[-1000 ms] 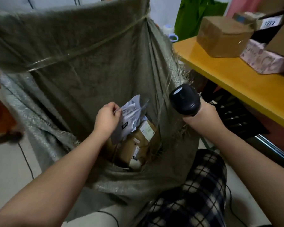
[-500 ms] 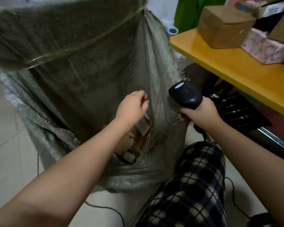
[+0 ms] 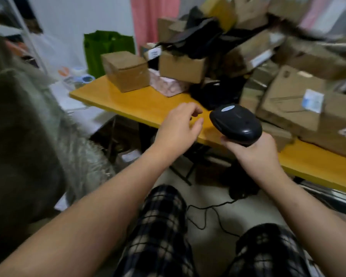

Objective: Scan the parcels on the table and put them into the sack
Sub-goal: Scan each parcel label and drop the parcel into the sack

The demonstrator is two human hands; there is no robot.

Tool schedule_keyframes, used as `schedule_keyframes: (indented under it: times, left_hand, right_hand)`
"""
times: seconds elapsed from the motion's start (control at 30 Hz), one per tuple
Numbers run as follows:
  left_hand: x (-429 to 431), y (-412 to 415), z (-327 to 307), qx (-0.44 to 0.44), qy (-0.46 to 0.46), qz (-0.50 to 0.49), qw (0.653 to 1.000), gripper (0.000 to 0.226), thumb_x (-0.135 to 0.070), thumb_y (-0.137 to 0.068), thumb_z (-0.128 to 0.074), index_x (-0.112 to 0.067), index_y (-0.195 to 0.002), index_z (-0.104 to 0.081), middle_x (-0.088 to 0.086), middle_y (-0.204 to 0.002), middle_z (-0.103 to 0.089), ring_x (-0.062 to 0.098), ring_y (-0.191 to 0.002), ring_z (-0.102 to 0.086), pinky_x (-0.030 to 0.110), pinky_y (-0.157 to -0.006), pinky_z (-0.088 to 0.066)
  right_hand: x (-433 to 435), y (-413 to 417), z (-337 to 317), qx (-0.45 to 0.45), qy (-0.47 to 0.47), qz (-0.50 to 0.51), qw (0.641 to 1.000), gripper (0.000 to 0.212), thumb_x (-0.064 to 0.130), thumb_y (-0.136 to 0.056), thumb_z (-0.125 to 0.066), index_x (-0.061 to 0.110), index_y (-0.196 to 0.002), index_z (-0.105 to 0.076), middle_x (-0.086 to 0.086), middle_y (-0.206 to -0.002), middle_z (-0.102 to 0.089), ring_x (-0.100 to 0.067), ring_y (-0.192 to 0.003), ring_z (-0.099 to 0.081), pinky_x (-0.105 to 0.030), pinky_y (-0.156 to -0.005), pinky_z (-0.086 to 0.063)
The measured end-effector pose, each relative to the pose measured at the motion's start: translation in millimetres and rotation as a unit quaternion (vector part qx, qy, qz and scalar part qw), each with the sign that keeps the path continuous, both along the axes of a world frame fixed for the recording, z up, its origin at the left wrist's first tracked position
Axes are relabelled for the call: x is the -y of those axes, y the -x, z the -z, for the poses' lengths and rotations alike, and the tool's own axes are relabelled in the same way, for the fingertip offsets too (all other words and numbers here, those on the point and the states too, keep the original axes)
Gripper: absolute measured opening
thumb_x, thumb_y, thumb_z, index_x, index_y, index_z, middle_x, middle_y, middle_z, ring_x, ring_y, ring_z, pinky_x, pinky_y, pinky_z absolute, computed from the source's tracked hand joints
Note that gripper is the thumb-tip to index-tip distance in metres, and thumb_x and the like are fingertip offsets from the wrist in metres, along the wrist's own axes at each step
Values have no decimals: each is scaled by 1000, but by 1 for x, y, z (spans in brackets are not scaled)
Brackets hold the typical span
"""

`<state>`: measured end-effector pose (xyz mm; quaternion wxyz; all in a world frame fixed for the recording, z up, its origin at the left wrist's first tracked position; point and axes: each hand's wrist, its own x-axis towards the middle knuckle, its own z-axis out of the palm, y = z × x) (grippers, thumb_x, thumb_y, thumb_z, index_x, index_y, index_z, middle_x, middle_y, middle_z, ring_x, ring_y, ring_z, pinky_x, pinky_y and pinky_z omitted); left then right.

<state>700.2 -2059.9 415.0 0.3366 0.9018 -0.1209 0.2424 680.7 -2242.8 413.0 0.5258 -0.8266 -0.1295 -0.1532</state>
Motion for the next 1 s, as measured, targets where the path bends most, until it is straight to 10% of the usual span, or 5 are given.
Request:
schedule_keyframes:
  times: [0.33,0.5,0.63,0.9,1.0]
  left_hand:
    - [147,-78,-45,-245,-76,-48,965,84,-79,-83,-31,-16,-138,-45,10,-138,-47,34,-127,-39,45,-98,-32]
    - [159,-80,-48,-311,-31,-43,949,77,-72,-81,-49,-20,-138,-47,9,-138,-46,32,-128,-38,42,-104,-34]
    - [155,-64,-50,-239,230,44,942,44,-46,-87,-61,-18,-120,-55,2,-116,-63,19,-108,-59,36,-92,-49]
    - [81,-44,-66,-64,334,59,939,27,-30,-86,-70,-25,-104,-51,5,-106,-65,21,-98,-64,47,-88,-54]
    - [46,-41,-72,-41,311,55,948,24,-28,-85,-72,-31,-97,-52,3,-97,-65,32,-98,-64,51,-84,-54]
  right_hand:
    - [126,-20,-29,10,-137,150,979,28,15,-75,-78,35,-90,-67,26,-83,-68,8,-89,-62,-10,-74,-46]
    - [137,-23,-33,-43,-208,139,967,25,17,-78,-75,36,-93,-66,19,-91,-70,8,-86,-62,-18,-73,-45]
    - [130,-16,-33,-18,-251,141,958,28,11,-78,-75,25,-102,-70,16,-88,-72,9,-82,-64,-6,-64,-46]
    - [118,11,-40,26,-146,109,983,39,8,-74,-80,40,-90,-63,14,-92,-69,12,-85,-61,-5,-73,-45]
    - [106,24,-38,-10,-46,103,994,25,16,-74,-81,35,-78,-65,3,-75,-69,-12,-72,-65,-30,-72,-52]
